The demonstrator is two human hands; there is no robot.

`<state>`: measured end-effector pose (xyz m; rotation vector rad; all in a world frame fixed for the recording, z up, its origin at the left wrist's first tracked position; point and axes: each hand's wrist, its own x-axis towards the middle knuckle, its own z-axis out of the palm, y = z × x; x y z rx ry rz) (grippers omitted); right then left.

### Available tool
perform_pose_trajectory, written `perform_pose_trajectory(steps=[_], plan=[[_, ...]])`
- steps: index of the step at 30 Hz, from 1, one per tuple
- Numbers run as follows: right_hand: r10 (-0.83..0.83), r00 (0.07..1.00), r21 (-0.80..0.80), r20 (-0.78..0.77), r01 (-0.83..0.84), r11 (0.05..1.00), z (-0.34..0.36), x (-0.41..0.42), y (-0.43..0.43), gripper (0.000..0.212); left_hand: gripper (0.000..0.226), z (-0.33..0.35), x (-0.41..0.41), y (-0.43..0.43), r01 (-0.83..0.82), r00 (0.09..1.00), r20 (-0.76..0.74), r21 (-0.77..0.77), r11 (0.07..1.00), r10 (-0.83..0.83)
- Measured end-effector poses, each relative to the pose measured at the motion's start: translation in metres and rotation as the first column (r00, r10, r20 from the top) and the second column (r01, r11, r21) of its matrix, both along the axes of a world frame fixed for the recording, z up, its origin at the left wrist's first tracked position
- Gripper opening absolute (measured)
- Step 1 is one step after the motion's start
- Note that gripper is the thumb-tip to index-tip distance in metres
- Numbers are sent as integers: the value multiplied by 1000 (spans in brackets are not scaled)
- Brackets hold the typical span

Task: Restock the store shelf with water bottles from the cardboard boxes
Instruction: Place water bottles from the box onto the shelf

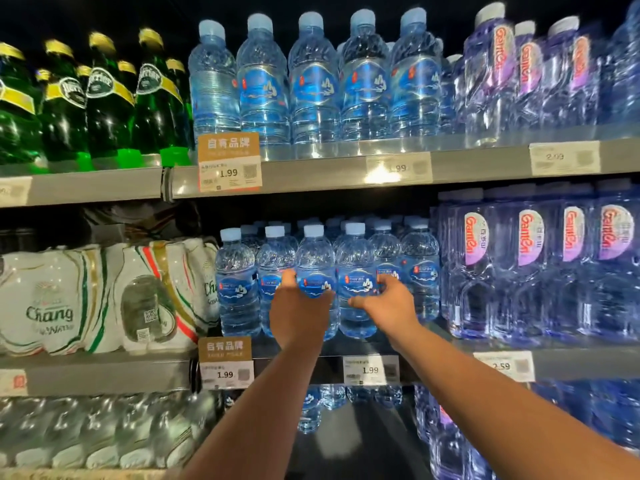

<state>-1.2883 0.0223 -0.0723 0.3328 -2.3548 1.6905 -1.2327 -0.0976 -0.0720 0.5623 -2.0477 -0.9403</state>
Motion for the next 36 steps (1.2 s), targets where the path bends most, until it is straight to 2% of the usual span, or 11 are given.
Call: perform_pose_trajectory(steps=[3, 5, 9, 12, 19, 22, 25, 29, 31, 33, 36], plan=[[-13, 1000, 91, 14, 11, 996, 4, 10, 4, 66, 59, -1, 11, 7, -46, 998, 45, -30, 998, 48], [10, 1000, 220, 6, -11, 976, 8, 19, 10, 57, 54, -2, 20, 12, -79, 992, 94, -102, 992, 89], [32, 999, 503, -18, -19, 864, 22, 35, 21, 24, 47, 6, 40, 11, -37, 965, 234, -318, 947, 116], [15, 998, 620, -54, 22, 784, 31, 49, 27, 10, 38, 14, 59, 7, 17, 935, 329, -411, 912, 131], [68, 992, 770, -109, 41, 636, 33, 98, 11, 9, 30, 16, 115, -4, 57, 890, 422, -483, 874, 175], [105, 989, 810, -103, 22, 586, 28, 130, -9, 21, 33, 13, 154, -19, 63, 875, 447, -487, 871, 187], [183, 974, 832, -137, 13, 555, 23, 173, -41, 19, 32, 9, 206, -47, 55, 876, 447, -467, 882, 182], [321, 931, 844, -171, -29, 535, 5, 249, -94, 35, 34, -5, 289, -94, 23, 816, 512, -492, 870, 268], [400, 903, 847, -156, -86, 525, -4, 294, -121, 29, 39, -12, 333, -120, 6, 777, 557, -472, 882, 293], [483, 869, 871, -103, -156, 466, -13, 335, -153, 17, 33, -21, 378, -146, -2, 776, 566, -440, 898, 279], [579, 812, 894, -76, -201, 400, -25, 399, -206, 19, 35, -34, 453, -181, -82, 755, 566, -419, 904, 331]])
